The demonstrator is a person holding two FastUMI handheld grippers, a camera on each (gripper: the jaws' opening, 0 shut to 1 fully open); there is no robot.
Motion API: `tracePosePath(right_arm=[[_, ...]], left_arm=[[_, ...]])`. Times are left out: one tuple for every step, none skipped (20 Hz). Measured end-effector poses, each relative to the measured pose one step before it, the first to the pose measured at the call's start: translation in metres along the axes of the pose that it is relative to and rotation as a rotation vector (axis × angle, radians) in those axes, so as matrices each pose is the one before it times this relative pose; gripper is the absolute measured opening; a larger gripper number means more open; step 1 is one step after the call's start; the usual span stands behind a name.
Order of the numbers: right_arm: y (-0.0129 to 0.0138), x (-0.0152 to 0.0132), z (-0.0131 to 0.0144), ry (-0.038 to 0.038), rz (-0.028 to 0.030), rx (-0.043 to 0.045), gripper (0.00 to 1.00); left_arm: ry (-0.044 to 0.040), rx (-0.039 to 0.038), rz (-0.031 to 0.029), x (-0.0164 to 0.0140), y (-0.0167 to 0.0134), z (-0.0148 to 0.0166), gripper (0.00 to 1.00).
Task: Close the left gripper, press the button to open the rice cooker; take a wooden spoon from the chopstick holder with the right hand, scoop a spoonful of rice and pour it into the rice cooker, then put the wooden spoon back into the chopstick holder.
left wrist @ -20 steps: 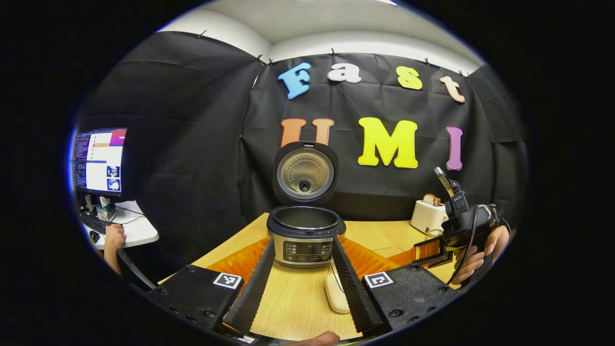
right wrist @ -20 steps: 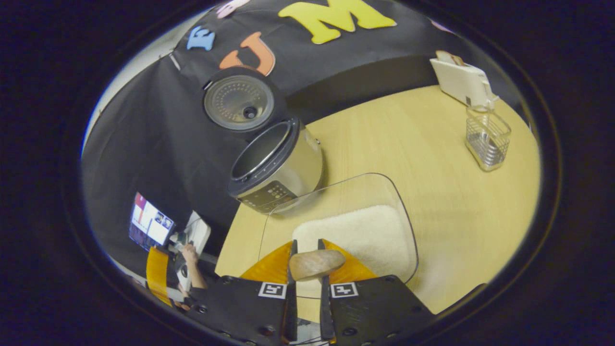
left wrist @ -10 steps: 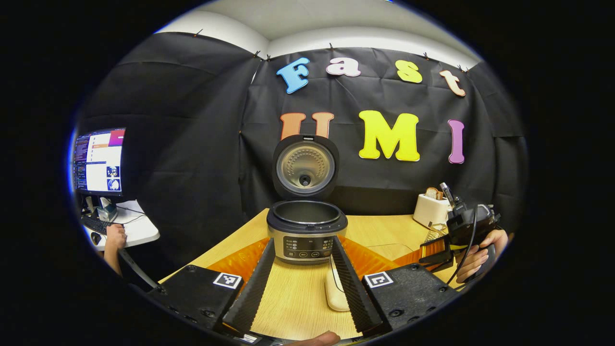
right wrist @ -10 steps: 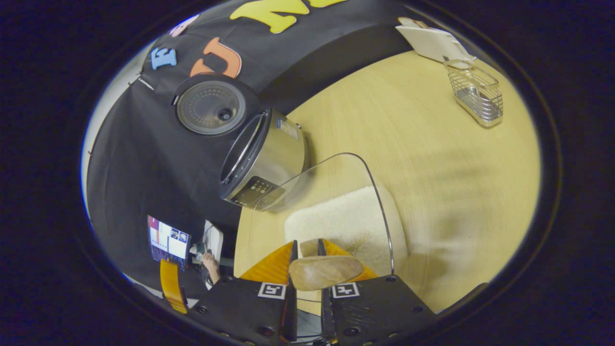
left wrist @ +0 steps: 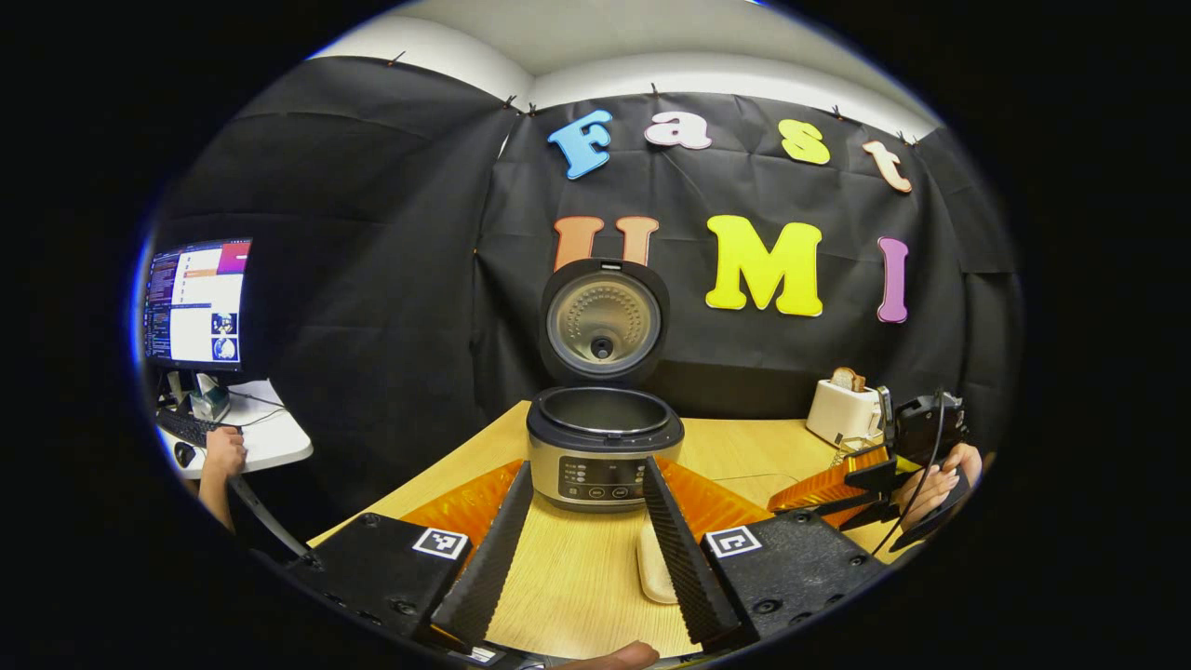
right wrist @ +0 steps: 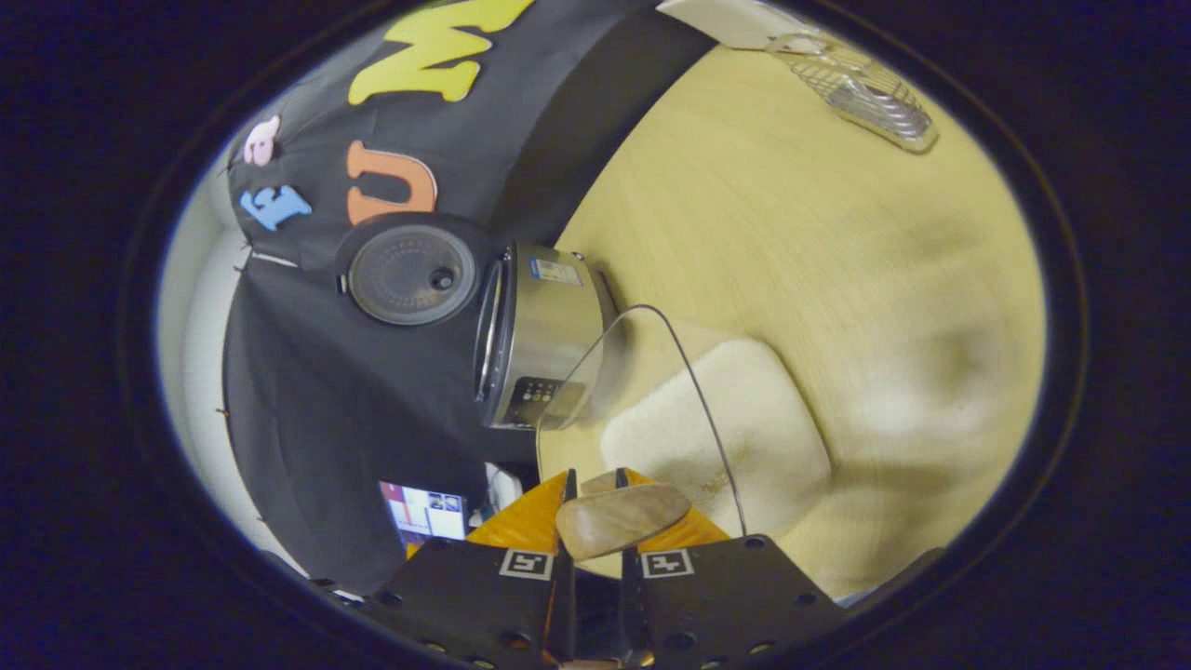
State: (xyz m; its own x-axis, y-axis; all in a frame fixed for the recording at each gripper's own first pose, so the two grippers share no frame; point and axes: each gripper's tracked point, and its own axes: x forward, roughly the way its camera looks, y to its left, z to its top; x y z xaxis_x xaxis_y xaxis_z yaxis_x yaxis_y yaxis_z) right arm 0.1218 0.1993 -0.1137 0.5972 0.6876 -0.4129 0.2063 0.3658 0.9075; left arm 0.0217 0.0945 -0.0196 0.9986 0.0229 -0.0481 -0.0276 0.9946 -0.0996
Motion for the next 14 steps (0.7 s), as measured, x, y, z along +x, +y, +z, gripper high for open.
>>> tracePosePath(right_arm=[[0.00139,-0.00217,0.00241,-0.00554,0.02967,0.03401,0.19],[0.00109,-0.00073,0.00222,-0.00503,0.02593,0.03104,0.2],[0.00083,-0.00127,0.00238,-0.00535,0.02199,0.03176,0.2],[0.00169,-0.00091,0.00278,-0.00767,0.01827,0.02719,0.2],[0.00076,-0.00162,0.00114,-0.00223,0.01295,0.0189,0.2],[-0.00026,-0.00079,0.00232,-0.01021,0.00915,0.02468,0.2],[-0.00006,-0.00188,0.00089,-0.00732,-0.00106,0.01015,0.2],[-0.00074,-0.00215,0.00019,-0.00511,-0.00543,0.00614,0.2],[0.00066,-0.00133,0.00121,-0.01085,-0.00061,-0.00042,0.2],[0.004,-0.00389,0.00136,-0.0051,0.00929,0.00847,0.2],[0.01035,-0.00551,0.00352,-0.00733,0.03165,0.02651,0.2],[0.00919,-0.00375,0.00388,-0.01066,0.02256,0.00915,0.2],[0.00863,-0.00241,0.00355,-0.02209,0.00359,0.00121,0.2],[0.00883,-0.00104,0.00174,-0.01361,0.00193,-0.00709,0.2]], left_arm=[[0.00303,0.00077,0.00359,0.00069,0.00098,-0.0011,0.78],[0.00268,0.00048,0.00244,0.00041,0.00155,-0.00061,0.78],[0.0026,0.00003,0.00013,0.00045,0.00018,-0.00087,0.78],[0.00257,-0.00042,0.00006,0.00034,-0.00038,-0.00068,0.78],[0.00234,0.0003,0.00009,0.00058,-0.00083,-0.0007,0.78],[-0.00007,0.00122,0.00145,-0.00018,0.00122,0.00012,0.78],[0.00126,0.0007,-0.00032,-0.00013,-0.00023,-0.00003,0.78],[-0.0002,0.00107,-0.00051,0.00003,-0.00043,-0.00008,0.78],[-0.00213,0.00353,0.00239,-0.00009,0.00077,0.00022,0.78],[-0.00623,0.00476,0.01,0.00019,0.00341,0.00099,0.78],[0.0089,0.00435,0.00577,0.00155,0.00213,-0.0032,0.78],[0.00373,0.00237,0.00311,-0.00044,0.0026,-0.00067,0.78],[-0.00004,-0.00712,0.00379,-0.00104,0.00319,0.00075,0.78],[-0.00601,-0.01058,-0.00191,-0.00111,0.00261,0.00177,0.78]])
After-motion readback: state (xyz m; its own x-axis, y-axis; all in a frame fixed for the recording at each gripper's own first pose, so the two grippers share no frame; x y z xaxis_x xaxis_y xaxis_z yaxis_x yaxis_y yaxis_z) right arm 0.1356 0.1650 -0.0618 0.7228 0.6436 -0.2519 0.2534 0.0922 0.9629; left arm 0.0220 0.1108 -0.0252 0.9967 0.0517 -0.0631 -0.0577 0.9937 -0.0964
